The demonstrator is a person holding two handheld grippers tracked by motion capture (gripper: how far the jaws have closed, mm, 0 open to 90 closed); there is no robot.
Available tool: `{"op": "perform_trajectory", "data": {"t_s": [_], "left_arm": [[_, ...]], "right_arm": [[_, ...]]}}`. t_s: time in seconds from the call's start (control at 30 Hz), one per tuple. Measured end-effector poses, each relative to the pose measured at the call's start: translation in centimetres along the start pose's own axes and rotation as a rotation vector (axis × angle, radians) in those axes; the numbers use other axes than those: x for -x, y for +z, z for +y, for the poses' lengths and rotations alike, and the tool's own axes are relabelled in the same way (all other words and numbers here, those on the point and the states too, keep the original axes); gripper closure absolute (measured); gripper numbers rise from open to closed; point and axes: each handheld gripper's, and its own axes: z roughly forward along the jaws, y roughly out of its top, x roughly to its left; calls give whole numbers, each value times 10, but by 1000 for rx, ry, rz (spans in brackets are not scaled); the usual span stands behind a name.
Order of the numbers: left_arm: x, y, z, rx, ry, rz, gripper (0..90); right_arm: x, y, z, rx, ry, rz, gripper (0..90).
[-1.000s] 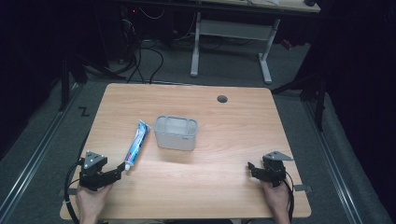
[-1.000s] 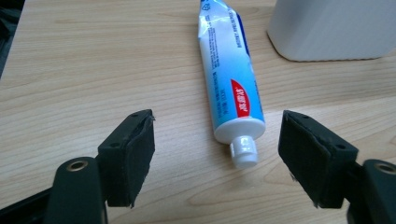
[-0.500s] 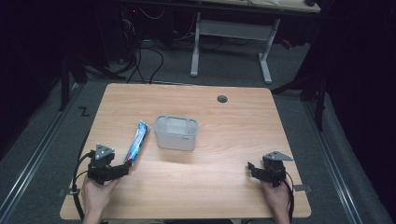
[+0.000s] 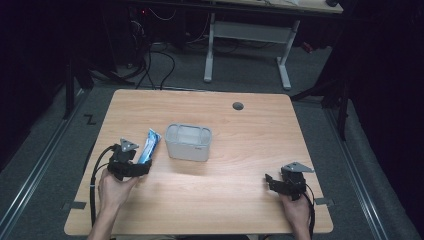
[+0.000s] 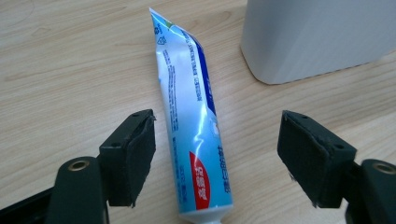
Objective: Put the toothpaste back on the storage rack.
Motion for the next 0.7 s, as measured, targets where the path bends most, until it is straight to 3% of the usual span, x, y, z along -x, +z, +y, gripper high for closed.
{"op": "perform_trajectory", "data": {"t_s": [0.3,0.7], "left_arm": [[-1,20,16,-66,12,27,304],[-2,42,32,-104,9,32,319]], "right_arm": [[0,0,0,0,-2,1,289],[0,0,0,1,-4,2,288]]}}
